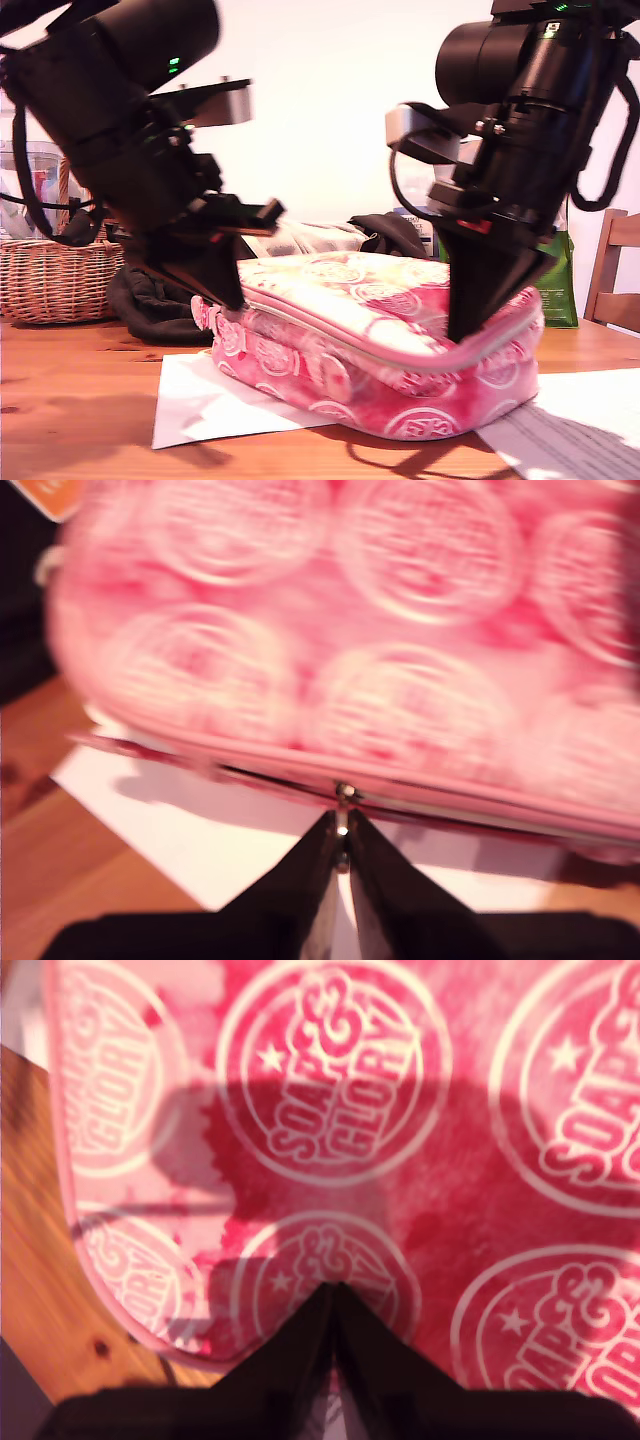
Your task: Open the zipper in the zip bag in front of you
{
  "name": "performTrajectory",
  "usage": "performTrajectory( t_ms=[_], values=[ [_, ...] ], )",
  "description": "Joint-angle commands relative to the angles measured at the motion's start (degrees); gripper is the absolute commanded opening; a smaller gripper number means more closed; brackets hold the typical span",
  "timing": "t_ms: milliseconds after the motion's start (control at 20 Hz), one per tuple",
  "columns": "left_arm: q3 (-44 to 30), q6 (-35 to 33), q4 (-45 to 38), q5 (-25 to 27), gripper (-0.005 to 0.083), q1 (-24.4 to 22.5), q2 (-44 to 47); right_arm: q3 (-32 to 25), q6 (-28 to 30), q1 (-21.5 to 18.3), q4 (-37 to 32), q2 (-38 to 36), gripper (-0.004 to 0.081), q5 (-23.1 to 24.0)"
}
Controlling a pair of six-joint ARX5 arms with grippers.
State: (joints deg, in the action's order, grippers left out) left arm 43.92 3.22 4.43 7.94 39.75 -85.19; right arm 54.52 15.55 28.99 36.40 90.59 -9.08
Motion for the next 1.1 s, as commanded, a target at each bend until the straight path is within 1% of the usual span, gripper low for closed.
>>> performTrajectory(
  t_ms=[0, 200, 300, 400, 550, 700, 850, 1050],
  values=[
    [-0.9, -1.1, -1.1, 0.2, -0.0021, -2.8, 0.7, -6.9, 0.8, -1.2, 6.3, 5.6, -0.0013, 3.7],
    [-0.9, -3.8, -3.1, -2.8, -0.0021, -7.4, 0.1, -6.9, 1.1, -1.3, 8.3, 5.6, -0.0013, 3.8],
    [-0.9, -5.0, -3.5, -3.1, -0.0021, -9.6, 0.0, -6.9, 1.4, -1.3, 9.1, 5.6, -0.0013, 5.1],
    [-0.9, -6.8, -4.1, -3.7, -0.0021, -11.9, 0.0, -6.9, 1.5, -1.3, 9.3, 5.6, -0.0013, 5.4],
    [-0.9, -7.6, -3.6, -7.9, -0.0021, -14.6, 0.0, -6.8, 2.3, -1.2, 9.1, 5.6, -0.0013, 5.4],
    [-0.9, -7.6, -2.2, -10.6, -0.0021, -14.3, 0.0, -6.8, 2.5, -1.2, 8.0, 5.5, -0.0013, 5.5],
    [-0.9, -7.6, 0.4, -13.2, -0.0021, -12.5, 0.2, -5.9, 2.4, -1.3, 6.5, 5.1, -0.0013, 5.7],
    [-0.9, -7.6, 6.8, -15.1, -0.0021, -10.8, 0.5, -3.8, 2.3, -1.7, 6.4, 5.1, -0.0013, 10.2]
  ],
)
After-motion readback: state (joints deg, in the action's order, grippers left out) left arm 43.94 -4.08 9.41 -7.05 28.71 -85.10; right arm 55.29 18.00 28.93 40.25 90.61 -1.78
